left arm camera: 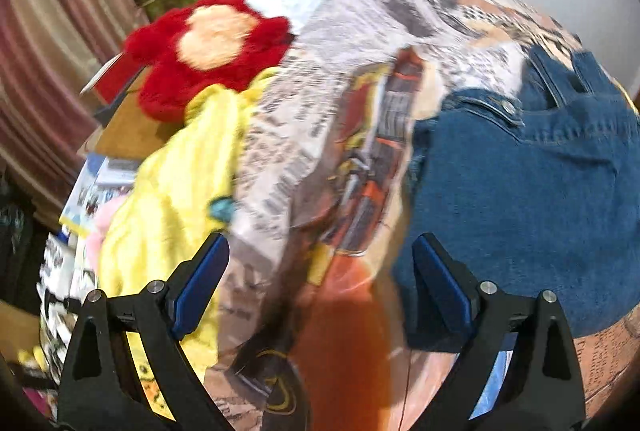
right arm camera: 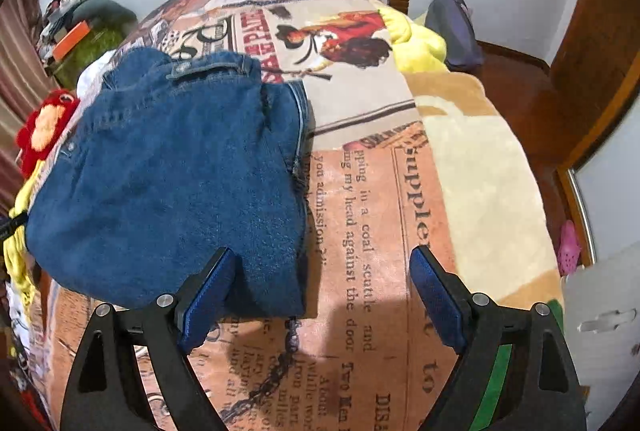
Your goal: Fold large clothes
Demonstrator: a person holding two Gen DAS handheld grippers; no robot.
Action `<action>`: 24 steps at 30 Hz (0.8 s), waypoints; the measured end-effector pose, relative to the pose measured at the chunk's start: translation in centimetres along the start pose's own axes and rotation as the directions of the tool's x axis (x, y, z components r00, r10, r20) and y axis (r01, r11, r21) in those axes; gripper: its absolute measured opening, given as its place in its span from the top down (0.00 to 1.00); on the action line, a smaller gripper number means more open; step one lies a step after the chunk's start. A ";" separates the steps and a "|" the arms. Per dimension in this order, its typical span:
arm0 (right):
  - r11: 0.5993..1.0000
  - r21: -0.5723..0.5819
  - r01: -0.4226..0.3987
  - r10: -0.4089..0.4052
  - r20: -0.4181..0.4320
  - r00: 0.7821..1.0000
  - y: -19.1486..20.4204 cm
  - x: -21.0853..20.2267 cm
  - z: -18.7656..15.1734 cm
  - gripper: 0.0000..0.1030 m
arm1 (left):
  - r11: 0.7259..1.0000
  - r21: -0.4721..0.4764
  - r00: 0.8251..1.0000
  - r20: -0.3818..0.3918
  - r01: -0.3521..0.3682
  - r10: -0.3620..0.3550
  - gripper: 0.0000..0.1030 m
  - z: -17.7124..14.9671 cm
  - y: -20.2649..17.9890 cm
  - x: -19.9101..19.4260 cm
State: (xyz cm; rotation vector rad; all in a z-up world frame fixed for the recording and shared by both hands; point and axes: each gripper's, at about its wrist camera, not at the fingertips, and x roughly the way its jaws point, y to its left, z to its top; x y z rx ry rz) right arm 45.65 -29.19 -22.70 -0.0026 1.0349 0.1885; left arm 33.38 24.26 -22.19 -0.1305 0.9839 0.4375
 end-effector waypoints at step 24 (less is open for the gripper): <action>0.927 -0.345 -0.146 0.134 -0.059 0.989 17.3 3.5 0.2 0.15 | 0.678 -0.433 0.716 -0.100 0.594 -0.691 0.08 -6.7 -5.3 1.5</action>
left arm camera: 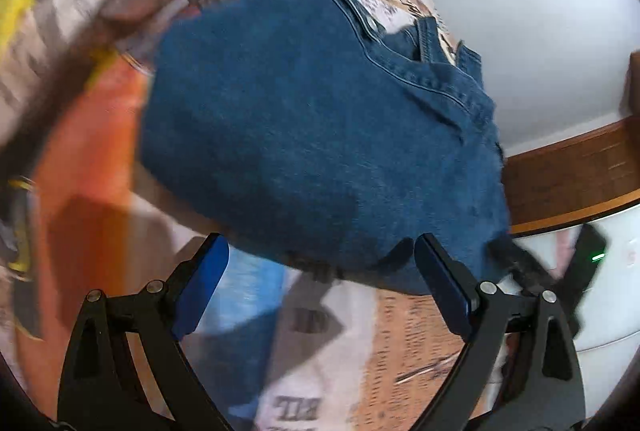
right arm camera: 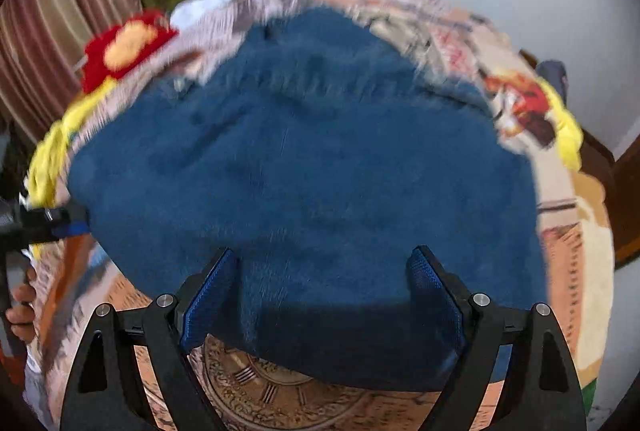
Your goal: Fold large clothes
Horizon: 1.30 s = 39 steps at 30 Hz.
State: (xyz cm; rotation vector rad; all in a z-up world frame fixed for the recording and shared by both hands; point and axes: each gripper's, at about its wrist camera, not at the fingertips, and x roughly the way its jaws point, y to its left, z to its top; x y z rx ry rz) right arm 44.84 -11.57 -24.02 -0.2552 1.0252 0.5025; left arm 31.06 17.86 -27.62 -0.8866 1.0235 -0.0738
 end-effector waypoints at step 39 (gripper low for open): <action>0.984 -0.155 -0.093 0.092 -0.011 0.996 10.3 0.9 3.1 0.13 | 0.893 0.181 0.753 0.619 -0.413 0.223 0.65 2.3 -12.3 -10.2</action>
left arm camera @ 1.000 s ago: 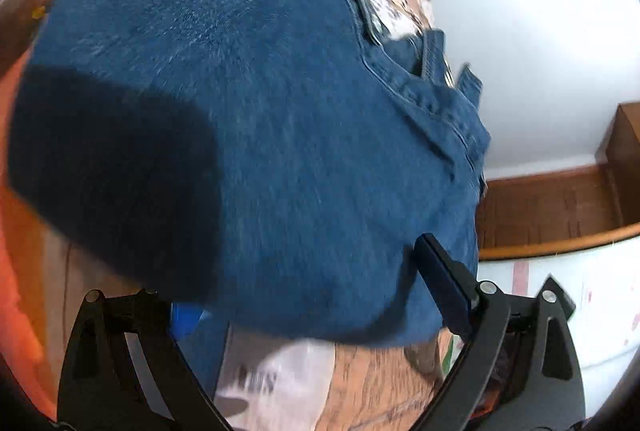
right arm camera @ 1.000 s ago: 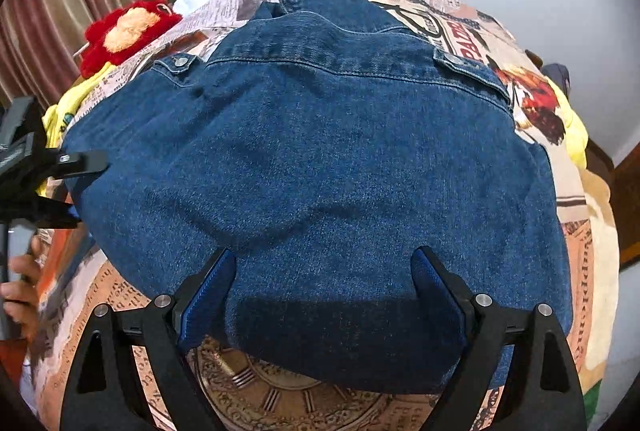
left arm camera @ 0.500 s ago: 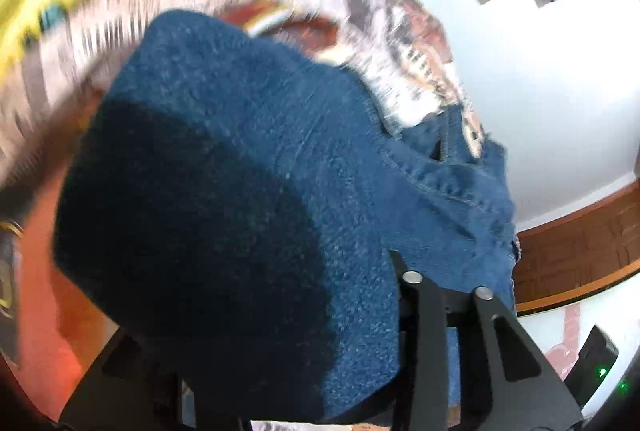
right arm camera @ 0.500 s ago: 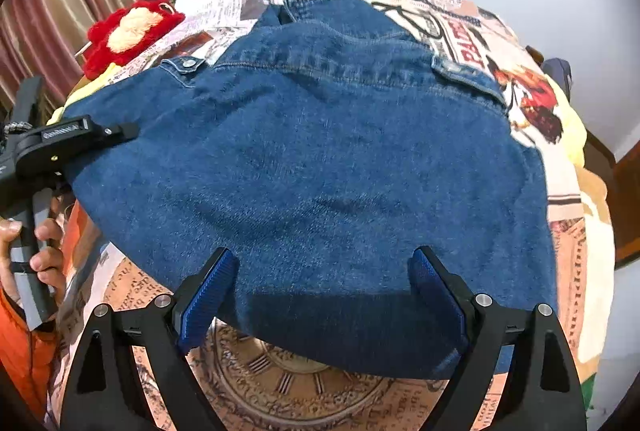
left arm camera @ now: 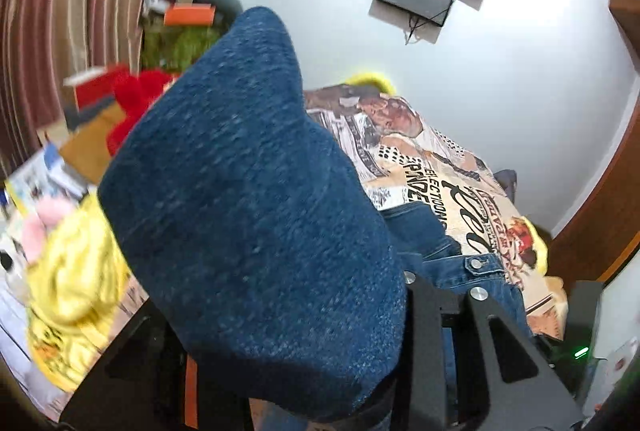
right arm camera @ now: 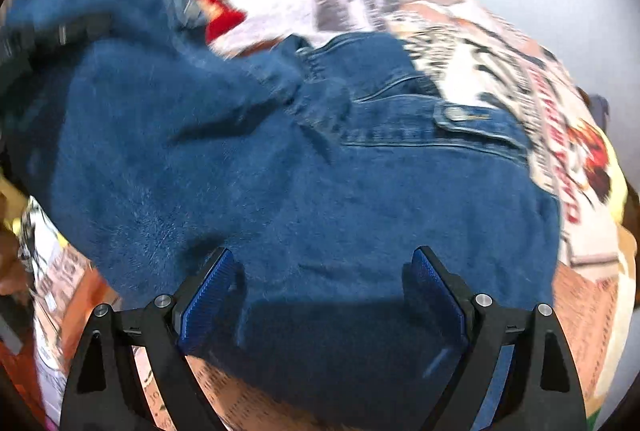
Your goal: Fold large clothes
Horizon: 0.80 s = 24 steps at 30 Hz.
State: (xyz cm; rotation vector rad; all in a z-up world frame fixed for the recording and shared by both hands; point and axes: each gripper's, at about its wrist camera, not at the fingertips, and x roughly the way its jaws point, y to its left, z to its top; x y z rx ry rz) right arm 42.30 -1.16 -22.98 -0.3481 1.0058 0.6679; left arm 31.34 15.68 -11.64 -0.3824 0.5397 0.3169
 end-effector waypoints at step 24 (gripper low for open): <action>0.962 0.257 0.095 -0.132 0.130 0.983 -12.8 -12.2 -8.0 0.13 | 0.784 0.620 0.984 0.125 0.022 -0.126 0.69 -5.8 -21.5 -1.5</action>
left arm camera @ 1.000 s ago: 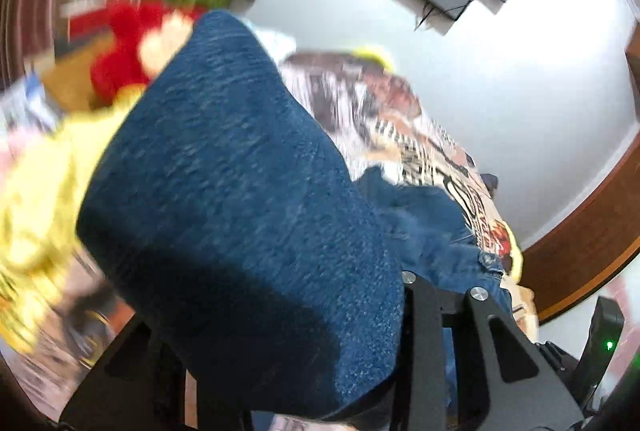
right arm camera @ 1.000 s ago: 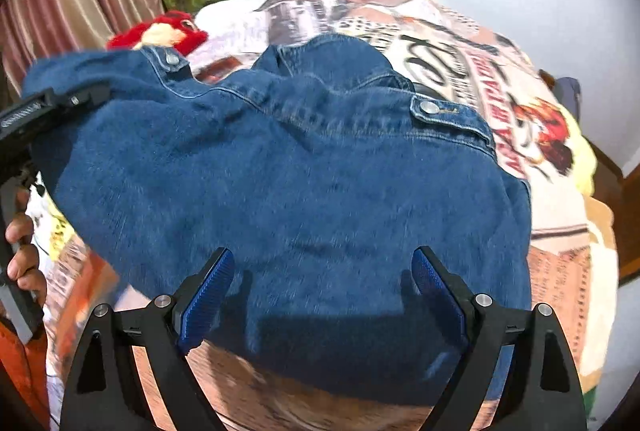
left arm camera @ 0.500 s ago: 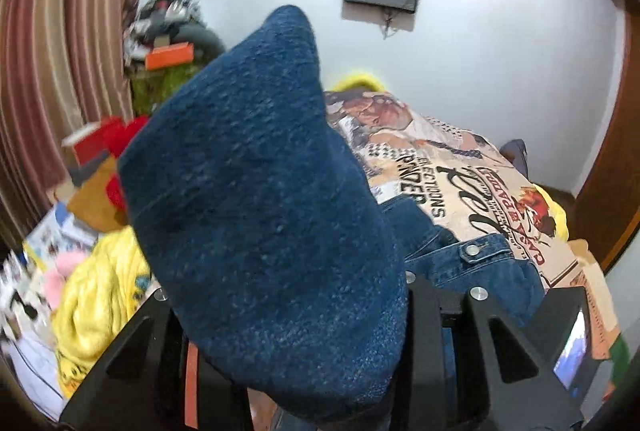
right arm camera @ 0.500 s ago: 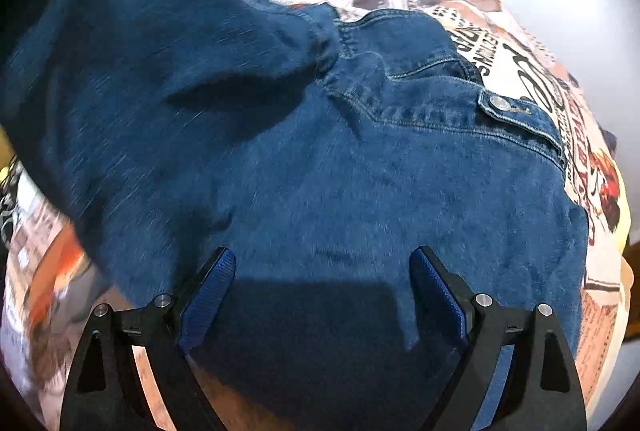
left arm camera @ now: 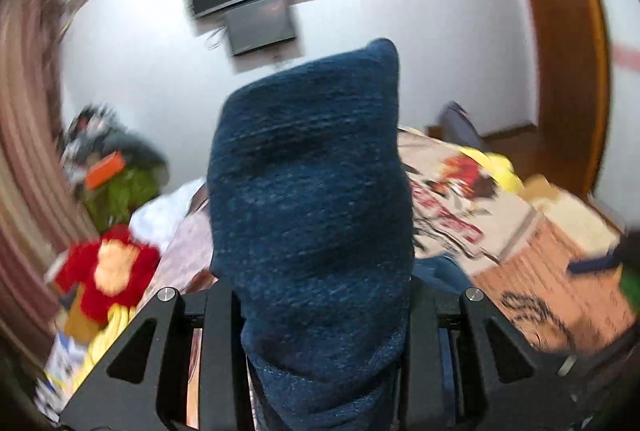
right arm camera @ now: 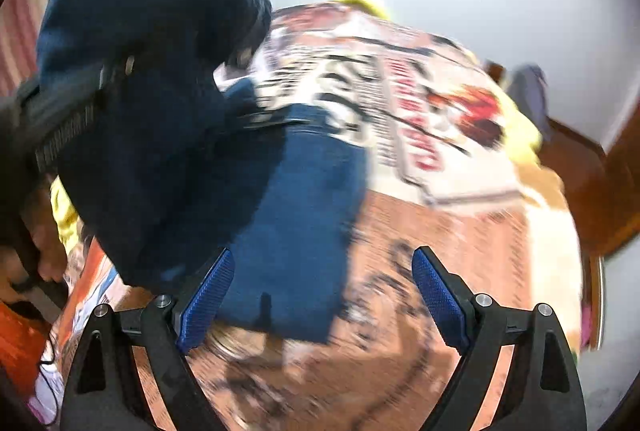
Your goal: Fold large clothes
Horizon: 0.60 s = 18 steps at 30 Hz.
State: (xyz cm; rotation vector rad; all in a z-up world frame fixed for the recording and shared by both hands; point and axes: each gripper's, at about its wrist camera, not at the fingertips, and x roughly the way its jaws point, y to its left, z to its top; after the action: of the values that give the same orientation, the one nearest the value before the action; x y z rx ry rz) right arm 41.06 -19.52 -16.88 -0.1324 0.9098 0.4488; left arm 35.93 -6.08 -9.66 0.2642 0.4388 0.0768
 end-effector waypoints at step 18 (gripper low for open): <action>0.959 0.280 0.049 -0.058 0.022 0.998 -8.3 -7.0 -7.3 0.13 | 0.921 0.089 0.870 -0.373 0.379 -0.322 0.33 -5.8 -9.0 0.3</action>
State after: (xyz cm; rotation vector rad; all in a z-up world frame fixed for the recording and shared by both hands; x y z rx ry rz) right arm 35.61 -31.42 -16.42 0.1077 0.9286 0.2672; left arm 33.84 -13.33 -17.21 0.3260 0.8487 -0.2770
